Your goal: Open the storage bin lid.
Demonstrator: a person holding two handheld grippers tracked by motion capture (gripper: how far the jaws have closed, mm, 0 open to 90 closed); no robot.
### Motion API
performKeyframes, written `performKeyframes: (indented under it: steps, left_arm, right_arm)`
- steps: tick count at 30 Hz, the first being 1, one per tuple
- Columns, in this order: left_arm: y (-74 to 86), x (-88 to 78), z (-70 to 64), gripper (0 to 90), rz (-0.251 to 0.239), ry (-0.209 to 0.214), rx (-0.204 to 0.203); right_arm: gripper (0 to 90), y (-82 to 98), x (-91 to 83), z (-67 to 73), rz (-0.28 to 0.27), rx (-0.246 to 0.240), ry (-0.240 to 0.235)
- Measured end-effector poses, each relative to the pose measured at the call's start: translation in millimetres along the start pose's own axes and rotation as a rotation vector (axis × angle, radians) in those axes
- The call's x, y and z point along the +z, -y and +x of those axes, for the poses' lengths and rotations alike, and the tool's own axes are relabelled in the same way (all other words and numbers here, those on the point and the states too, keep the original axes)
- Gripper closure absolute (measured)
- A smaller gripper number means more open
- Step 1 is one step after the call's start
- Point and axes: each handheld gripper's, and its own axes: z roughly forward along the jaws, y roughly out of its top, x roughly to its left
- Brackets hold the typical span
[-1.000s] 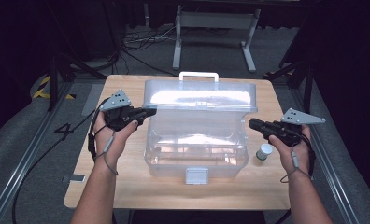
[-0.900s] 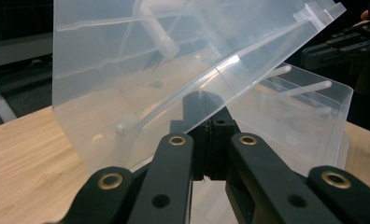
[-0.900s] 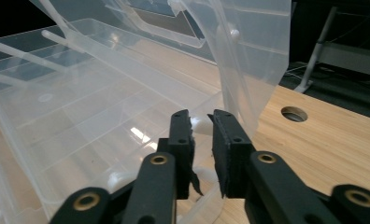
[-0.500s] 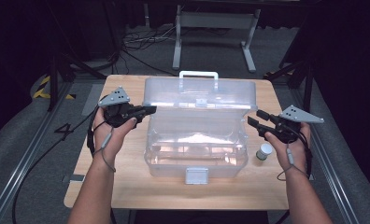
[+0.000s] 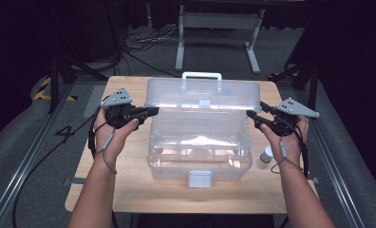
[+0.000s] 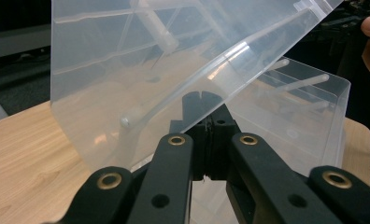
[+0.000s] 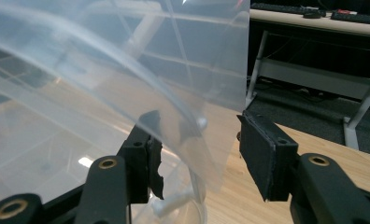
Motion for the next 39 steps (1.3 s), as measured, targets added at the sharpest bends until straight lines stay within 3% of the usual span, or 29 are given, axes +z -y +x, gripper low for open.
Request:
performKeyframes:
  steps: [10, 18, 24, 30, 39]
  left_arm:
    - [0.4, 0.1, -1.5, 88.2, 0.001, -0.006, 0.005]
    - [2.9, 3.1, -0.1, 87.6, 0.031, -0.019, 0.001]
    - [3.5, 4.1, 0.2, 85.1, 0.043, -0.019, -0.003]
    - [5.5, 3.5, 1.0, 83.9, 0.055, -0.022, -0.014]
    - [10.8, -7.0, 4.2, 83.0, 0.052, -0.043, -0.038]
  right_arm:
    - [51.9, -7.3, 6.8, 6.0, -0.049, 0.017, 0.072]
    - [54.9, -9.2, 10.0, 8.7, -0.078, 0.014, 0.128]
    - [64.7, -10.0, 11.0, 11.9, -0.084, 0.012, 0.137]
    - [67.8, -13.8, 13.9, 14.5, -0.098, 0.017, 0.177]
    - [67.5, -19.9, 19.3, 12.7, -0.116, 0.015, 0.192]
